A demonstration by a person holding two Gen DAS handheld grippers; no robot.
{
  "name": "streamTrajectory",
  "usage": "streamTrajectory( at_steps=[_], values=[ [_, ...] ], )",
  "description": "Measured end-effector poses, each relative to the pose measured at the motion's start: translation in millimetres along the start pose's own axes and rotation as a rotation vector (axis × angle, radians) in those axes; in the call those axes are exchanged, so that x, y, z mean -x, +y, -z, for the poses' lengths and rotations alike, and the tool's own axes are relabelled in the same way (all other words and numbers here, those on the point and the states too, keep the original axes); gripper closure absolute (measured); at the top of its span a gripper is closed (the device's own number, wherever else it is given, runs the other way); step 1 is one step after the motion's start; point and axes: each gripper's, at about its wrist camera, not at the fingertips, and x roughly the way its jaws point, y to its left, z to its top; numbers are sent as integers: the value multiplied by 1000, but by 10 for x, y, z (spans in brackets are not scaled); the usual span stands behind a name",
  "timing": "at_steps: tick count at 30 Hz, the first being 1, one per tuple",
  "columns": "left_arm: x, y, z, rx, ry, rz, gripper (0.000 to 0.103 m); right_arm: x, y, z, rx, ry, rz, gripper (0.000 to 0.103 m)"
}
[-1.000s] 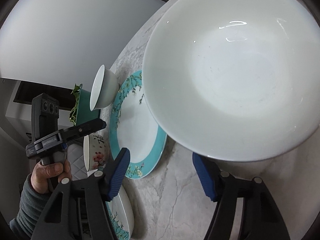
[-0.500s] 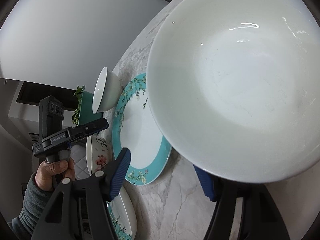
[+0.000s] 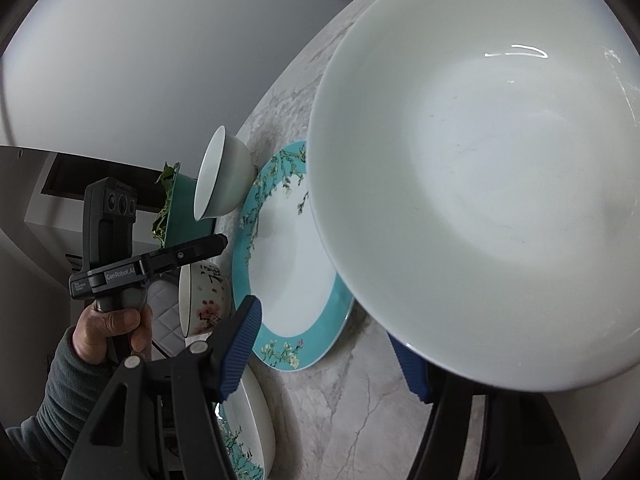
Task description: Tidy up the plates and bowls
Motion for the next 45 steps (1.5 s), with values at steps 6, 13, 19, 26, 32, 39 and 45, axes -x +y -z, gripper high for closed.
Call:
streamTrajectory(
  at_steps=[6, 13, 19, 26, 32, 39, 45],
  values=[
    [-99, -115, -26, -46, 80, -14, 36, -7, -1, 0, -4, 2, -11, 37],
    [-146, -134, -63, -38, 105, -59, 36, -40, 14, 9, 7, 10, -17, 40],
    [-227, -152, -76, -54, 142, -118, 36, -42, 1, 16, -4, 6, -19, 42],
    [-296, -153, -169, -55, 150, -145, 27, -20, -32, 18, -7, 0, -31, 42],
    [-459, -173, -210, -81, 208, -100, 27, 52, -103, 76, -29, -15, -34, 42],
    [-520, -151, -189, -67, 198, -50, 34, 43, -135, 20, -21, -8, -46, 42],
    [-455, -13, -195, -35, 158, -45, 64, -46, -105, -5, -20, 5, -50, 50]
  ],
)
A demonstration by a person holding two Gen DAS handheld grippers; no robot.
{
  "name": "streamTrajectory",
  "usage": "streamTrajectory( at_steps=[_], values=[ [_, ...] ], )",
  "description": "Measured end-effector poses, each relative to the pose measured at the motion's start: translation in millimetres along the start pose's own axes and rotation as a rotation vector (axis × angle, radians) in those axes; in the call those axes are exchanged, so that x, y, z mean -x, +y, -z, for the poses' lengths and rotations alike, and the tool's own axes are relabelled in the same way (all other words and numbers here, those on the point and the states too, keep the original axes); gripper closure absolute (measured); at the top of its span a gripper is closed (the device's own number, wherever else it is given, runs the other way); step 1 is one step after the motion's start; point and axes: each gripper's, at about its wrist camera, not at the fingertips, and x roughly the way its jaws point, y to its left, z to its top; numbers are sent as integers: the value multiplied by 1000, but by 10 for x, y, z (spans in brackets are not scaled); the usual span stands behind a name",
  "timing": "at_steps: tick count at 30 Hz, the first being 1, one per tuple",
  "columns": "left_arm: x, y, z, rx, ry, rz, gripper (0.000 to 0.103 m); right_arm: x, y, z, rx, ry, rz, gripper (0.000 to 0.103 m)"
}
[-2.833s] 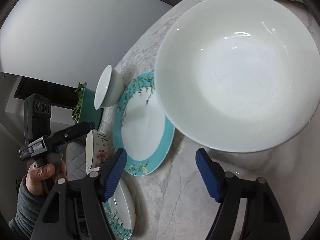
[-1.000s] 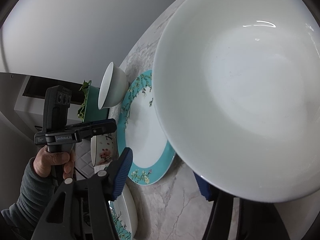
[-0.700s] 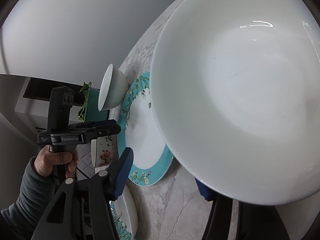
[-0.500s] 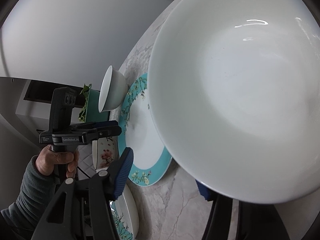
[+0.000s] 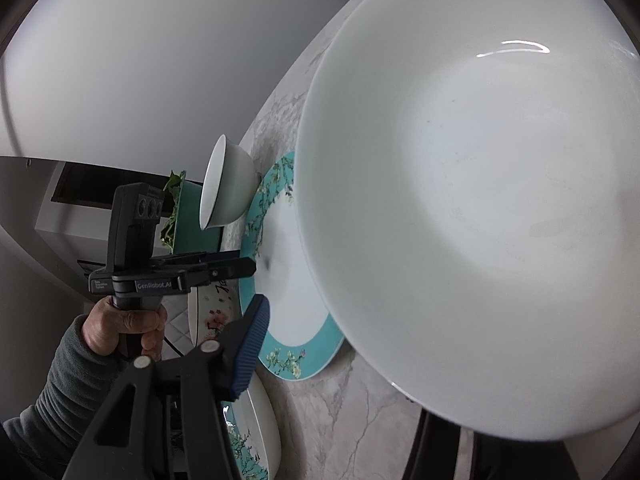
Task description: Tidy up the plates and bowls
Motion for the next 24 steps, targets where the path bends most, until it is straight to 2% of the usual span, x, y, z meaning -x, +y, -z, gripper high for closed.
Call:
streamTrajectory(
  at_steps=[2, 7, 9, 10, 11, 13, 24],
  values=[
    [21, 70, -17, 15, -5, 9, 71, -36, -3, 12, -10, 10, 0, 58],
    [57, 120, -13, 24, 1, 7, 73, -29, -14, -26, -27, 10, -5, 59],
    [48, 152, -16, 44, -4, 11, 79, -17, -25, -36, -29, 10, -6, 62],
    [56, 177, -13, 48, -4, 12, 81, -9, -38, -39, -32, 9, -1, 67],
    [58, 193, -14, 52, -5, 8, 85, 0, -55, -42, -34, 8, 17, 78],
    [92, 260, 21, 63, -9, 17, 86, 23, -127, -43, -52, 10, 46, 93],
    [104, 199, 102, 68, -29, 1, 87, 35, -114, -7, -40, 1, 71, 94]
  ],
)
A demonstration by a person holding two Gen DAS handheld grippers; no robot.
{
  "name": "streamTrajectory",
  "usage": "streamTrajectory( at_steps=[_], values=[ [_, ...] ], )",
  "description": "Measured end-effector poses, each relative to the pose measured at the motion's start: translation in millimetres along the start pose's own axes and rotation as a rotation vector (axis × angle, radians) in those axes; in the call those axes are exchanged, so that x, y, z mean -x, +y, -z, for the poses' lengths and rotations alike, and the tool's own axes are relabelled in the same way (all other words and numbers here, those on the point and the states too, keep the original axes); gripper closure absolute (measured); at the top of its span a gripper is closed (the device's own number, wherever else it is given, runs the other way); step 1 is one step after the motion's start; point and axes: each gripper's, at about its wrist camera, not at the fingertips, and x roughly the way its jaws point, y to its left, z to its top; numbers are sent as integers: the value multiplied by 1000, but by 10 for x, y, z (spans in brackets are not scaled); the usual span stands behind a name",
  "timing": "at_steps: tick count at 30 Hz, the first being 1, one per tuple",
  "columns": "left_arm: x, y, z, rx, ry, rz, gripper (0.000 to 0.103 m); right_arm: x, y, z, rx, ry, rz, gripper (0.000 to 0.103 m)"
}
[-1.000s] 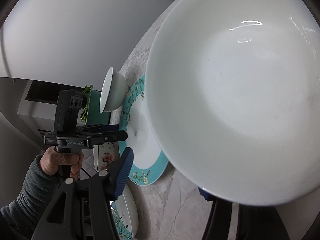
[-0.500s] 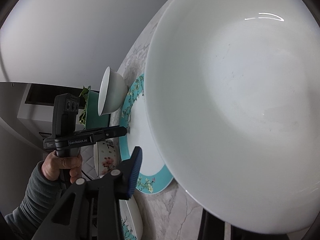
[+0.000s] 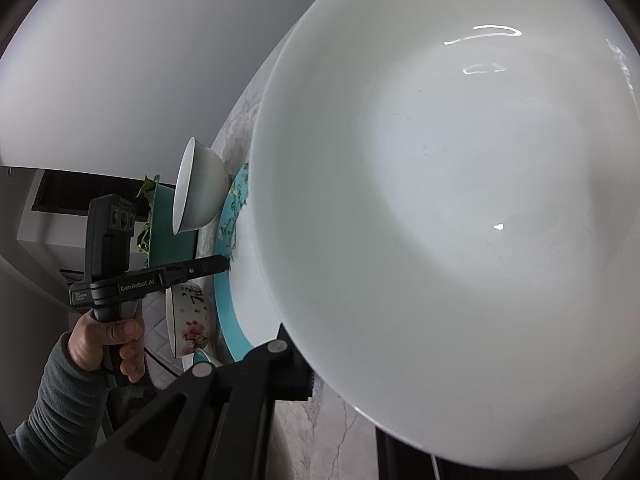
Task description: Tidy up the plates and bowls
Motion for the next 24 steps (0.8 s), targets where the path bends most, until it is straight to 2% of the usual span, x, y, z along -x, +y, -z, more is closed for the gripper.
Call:
streamTrajectory(
  at_steps=[9, 24],
  values=[
    [17, -121, 72, -7, -8, 7, 88, 1, 63, 8, -8, -10, 2, 94],
    [324, -121, 319, 25, -56, 26, 88, -58, 442, 101, 25, -26, -24, 94]
  ],
)
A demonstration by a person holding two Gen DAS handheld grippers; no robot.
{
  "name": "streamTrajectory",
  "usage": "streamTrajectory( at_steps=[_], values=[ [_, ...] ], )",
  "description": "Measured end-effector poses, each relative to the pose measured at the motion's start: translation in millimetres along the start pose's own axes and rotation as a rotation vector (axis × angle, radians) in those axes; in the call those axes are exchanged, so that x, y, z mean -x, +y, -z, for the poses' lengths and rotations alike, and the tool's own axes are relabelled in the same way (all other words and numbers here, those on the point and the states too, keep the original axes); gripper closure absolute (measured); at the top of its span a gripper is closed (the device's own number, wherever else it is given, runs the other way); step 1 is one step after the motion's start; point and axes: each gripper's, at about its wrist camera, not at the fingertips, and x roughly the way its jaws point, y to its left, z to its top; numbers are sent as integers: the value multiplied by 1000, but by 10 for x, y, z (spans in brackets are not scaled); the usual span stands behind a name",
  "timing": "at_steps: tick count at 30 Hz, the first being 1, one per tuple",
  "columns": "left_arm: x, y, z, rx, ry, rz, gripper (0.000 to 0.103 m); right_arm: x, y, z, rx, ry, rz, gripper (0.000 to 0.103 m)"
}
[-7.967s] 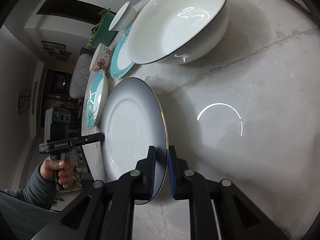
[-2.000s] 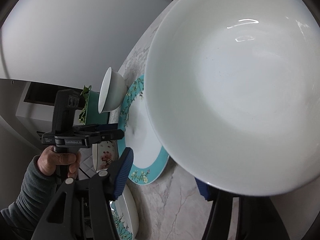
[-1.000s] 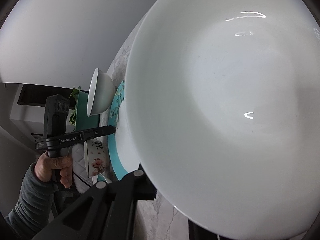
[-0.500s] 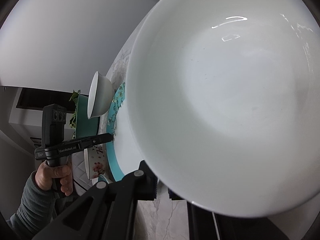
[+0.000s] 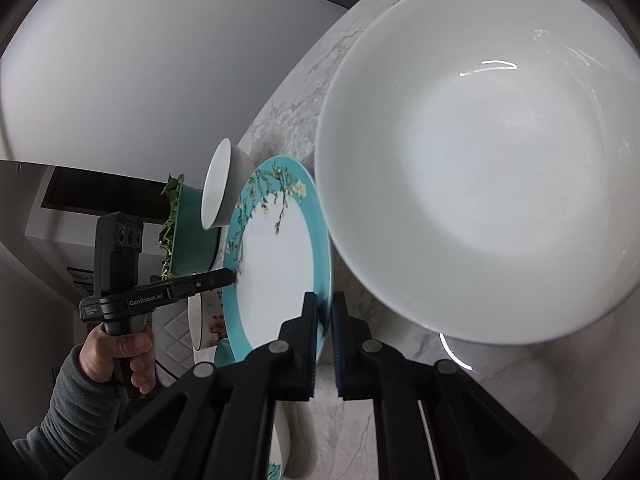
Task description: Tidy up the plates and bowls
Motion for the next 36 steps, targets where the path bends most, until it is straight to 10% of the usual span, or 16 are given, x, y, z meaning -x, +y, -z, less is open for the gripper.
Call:
streamTrajectory(
  at_steps=[36],
  values=[
    [678, -932, 1971, 60, -113, 6, 88, 699, 153, 614, 132, 79, -38, 94]
  ],
)
